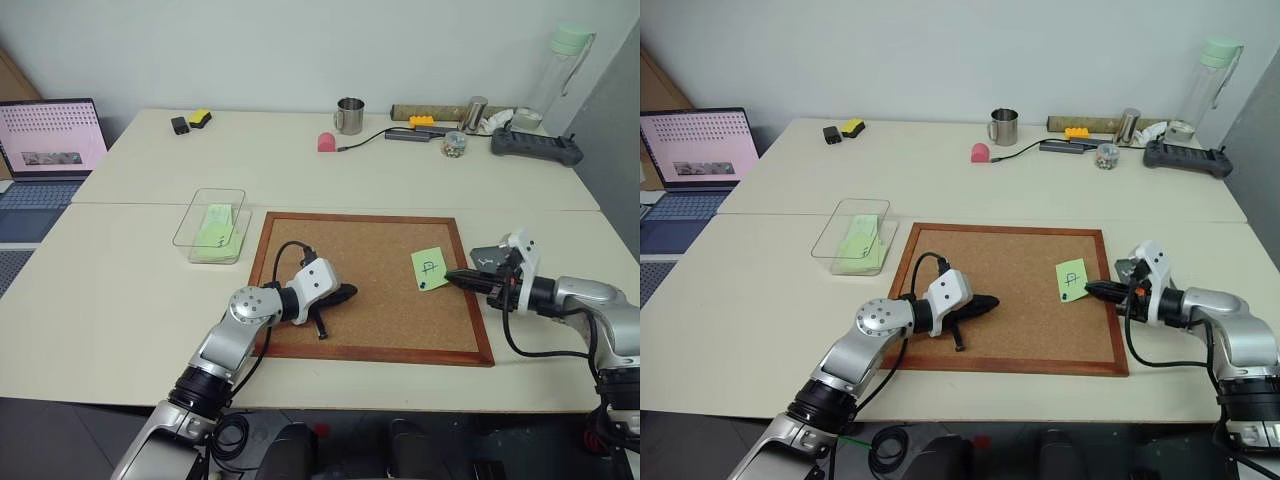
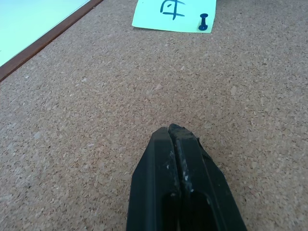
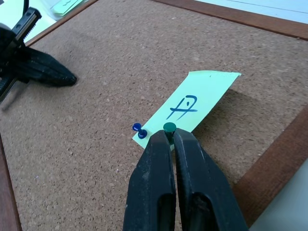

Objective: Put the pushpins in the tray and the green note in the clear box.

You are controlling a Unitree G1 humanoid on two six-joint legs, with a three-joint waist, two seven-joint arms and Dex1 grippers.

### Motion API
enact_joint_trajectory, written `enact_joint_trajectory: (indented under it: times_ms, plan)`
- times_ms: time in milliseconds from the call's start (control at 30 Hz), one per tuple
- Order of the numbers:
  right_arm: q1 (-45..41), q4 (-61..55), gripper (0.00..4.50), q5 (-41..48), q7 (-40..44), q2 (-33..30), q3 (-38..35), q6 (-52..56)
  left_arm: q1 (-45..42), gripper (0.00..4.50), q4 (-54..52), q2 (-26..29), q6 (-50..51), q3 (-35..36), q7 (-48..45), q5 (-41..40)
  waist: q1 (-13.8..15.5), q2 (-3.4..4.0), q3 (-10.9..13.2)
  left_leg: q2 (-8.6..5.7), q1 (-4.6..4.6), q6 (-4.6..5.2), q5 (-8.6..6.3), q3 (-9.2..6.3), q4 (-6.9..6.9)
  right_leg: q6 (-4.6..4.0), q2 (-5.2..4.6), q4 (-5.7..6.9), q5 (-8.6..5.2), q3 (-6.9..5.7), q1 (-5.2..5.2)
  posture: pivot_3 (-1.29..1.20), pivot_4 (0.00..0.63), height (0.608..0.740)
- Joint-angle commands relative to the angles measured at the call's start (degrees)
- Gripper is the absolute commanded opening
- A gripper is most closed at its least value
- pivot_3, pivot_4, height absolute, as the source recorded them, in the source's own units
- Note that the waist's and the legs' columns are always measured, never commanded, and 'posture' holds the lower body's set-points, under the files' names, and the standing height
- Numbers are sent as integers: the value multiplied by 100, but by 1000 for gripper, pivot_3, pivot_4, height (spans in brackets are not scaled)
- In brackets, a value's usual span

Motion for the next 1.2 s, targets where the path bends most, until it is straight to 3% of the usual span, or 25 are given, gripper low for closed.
enact_joint_trajectory:
  times_ms: [33,200,400,667,733,1033,1200]
  plan:
    - [-57,-193,30,260,-97,2,-365,102,174,0,143,106,107,-143,-72,170,-1,0,0,0,0,0,0,0,0,0,0,0,0,0,0,0,150,740]
    - [-119,-125,30,335,-292,-3,-567,155,189,0,130,111,112,-149,-64,166,-4,0,0,1,1,0,0,2,0,0,0,1,0,1,0,0,150,740]
    - [-371,606,30,-249,-869,-291,-716,-238,179,0,163,100,92,-146,-56,162,-6,1,0,0,1,0,0,4,0,0,0,0,0,2,0,0,150,740]
    - [-536,1323,30,-921,-969,-638,-344,-432,141,0,219,75,59,-164,-63,168,-11,3,-2,1,2,1,0,18,0,0,0,2,0,2,0,0,150,740]
    - [-535,1327,244,-940,-945,-626,-346,-435,142,0,218,77,57,-165,-60,171,-13,4,-2,0,2,1,0,20,0,0,1,2,0,3,1,0,150,740]
    - [-524,1110,2022,-843,-770,-706,-472,-413,139,0,220,80,62,-169,-71,167,-11,4,-2,0,1,1,0,18,0,0,0,2,0,3,1,0,150,740]
    - [-263,45,2973,-657,-30,-934,-264,-545,124,0,240,84,43,-160,-88,157,-12,9,-5,0,0,1,0,16,0,0,0,2,0,3,0,0,150,740]
